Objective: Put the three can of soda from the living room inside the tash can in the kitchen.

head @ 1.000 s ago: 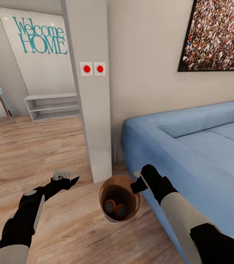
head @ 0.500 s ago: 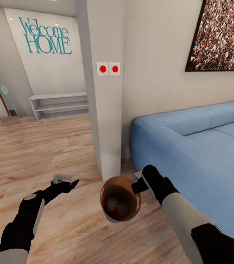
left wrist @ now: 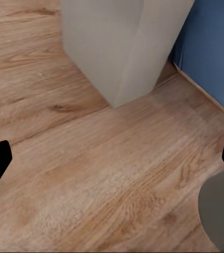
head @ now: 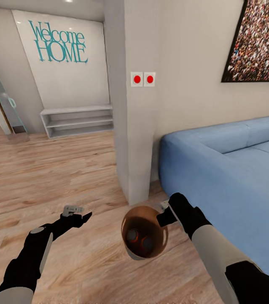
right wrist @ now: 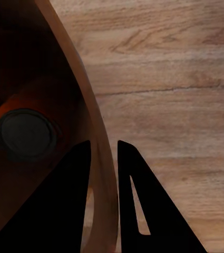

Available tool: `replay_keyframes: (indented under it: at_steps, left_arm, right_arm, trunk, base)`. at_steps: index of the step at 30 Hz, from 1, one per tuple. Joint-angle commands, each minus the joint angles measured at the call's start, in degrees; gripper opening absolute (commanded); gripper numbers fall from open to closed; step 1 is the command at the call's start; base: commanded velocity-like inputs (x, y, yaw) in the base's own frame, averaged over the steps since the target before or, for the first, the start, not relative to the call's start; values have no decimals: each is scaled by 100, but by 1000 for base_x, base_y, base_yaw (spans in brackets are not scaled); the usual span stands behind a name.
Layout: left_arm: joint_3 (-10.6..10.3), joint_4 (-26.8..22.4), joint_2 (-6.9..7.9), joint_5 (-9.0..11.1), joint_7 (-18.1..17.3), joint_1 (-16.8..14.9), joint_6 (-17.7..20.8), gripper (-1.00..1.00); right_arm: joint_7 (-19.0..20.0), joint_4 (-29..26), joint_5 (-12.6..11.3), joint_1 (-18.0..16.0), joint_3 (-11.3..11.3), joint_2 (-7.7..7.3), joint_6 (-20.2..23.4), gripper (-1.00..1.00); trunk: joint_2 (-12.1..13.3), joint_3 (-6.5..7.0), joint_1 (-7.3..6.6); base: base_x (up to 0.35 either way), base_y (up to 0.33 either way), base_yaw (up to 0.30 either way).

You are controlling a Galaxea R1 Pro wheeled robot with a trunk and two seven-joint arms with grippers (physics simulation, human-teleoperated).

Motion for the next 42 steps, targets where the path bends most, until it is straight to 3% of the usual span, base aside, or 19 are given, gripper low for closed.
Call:
replay_keyframes:
  at_steps: [1,7,11,14,18,21,24,32,35,42]
  left_arm:
    - [0,12,1,0,0,0,1,100]
    - [0,185,64,-7,-74,0,5,100]
    - [0,494,102,-12,-202,0,-1,100]
    - [0,691,120,-36,-242,0,-43,100]
    - [-4,895,144,-55,-253,0,-92,100]
    - [-7,992,155,-59,-255,0,-107,100]
    - [-8,1058,160,-59,-255,0,-162,100]
    - [-9,1091,162,-59,-249,0,-233,100]
    - [-9,1086,162,-34,-223,0,-247,100]
    - [-5,1077,153,-22,-175,0,-379,100]
  right_arm:
    - [19,-4,-134,-1,-6,-15,17,-100]
    - [39,-14,-153,42,7,-186,11,-100]
    - [267,-24,-137,147,13,-328,-183,-100]
    - [644,-27,-127,257,25,-634,-278,-100]
    - [849,-155,-124,417,43,-928,-444,-100]
    - [1063,-316,-120,571,164,-1110,-558,-100]
    - [1444,-600,-116,729,369,-1408,-612,-100]
    - [1930,-1137,-110,1185,490,-1900,-644,-100]
    - [1962,-1182,-112,1247,494,-1988,-641,-100]
    - [1956,-1191,-125,1303,483,-2006,-625,-100]
  trunk:
    - [0,1,0]
    - [0,1,0]
    - [0,1,0]
    - [0,1,0]
    - [0,1,0]
    - [0,1,0]
    - [0,1,0]
    - [0,1,0]
    - [0,1,0]
    - [200,90,-110]
  base:
    - [-103,307,0]
    - [-102,307,0]
    - [-103,307,0]
    - [-102,307,0]
    - [-102,307,0]
    - [-102,307,0]
    - [-102,307,0]
    - [-100,298,0]
    - [-37,111,0]
    - [-9,27,0]
